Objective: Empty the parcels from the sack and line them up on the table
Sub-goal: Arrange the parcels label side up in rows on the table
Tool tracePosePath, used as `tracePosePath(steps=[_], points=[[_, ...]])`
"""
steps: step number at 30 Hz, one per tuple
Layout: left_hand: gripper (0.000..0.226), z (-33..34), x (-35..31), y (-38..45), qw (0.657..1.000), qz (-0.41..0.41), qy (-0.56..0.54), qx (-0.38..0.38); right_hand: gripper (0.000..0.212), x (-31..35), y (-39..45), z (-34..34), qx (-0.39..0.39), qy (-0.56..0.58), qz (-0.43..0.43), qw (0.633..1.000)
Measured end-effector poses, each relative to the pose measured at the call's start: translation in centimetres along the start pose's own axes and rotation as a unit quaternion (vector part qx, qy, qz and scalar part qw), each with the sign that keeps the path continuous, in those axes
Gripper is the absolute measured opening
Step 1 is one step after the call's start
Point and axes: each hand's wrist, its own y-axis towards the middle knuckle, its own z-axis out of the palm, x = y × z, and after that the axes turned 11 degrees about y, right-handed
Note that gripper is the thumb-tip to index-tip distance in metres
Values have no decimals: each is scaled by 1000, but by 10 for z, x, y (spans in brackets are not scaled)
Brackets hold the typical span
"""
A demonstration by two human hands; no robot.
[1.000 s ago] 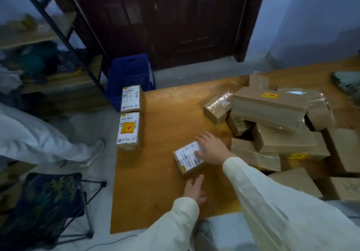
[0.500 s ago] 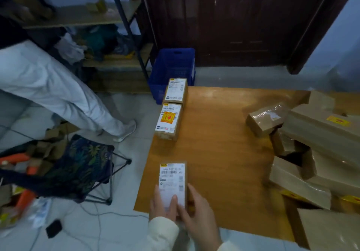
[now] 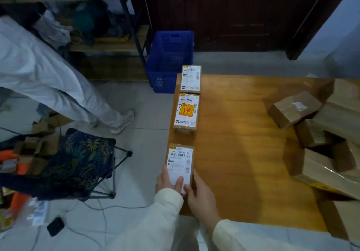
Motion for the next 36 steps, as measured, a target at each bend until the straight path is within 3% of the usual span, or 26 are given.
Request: tracePosePath(steps=[9, 17, 24, 27, 29, 31, 33, 36], points=[[73, -18, -13, 47, 993, 49, -97, 45, 44, 19, 30, 15, -87, 19, 22, 996], [74, -15, -16, 52, 993, 70, -91, 18, 40, 20, 33, 25, -147, -1, 33, 989], [74, -3, -21, 57, 999, 17, -42, 19, 33, 19, 23, 14, -156, -15, 49, 986], [73, -4, -18, 56, 998, -8, -57, 28, 36, 16, 11, -8, -192, 43, 101, 975], [71, -9, -18, 50, 998, -14, -54, -4, 36, 9, 1, -31, -235, 90, 121, 960], [65, -17, -23, 34, 995, 23, -45, -91, 32, -2, -11, -59, -274, 110, 125, 947], [67, -26, -39, 7, 978, 115, -51, -166, 26, -17, -26, -89, -335, 131, 123, 925], [68, -13, -76, -31, 949, 270, -25, -159, 15, -42, -56, -137, -451, 172, 103, 870]])
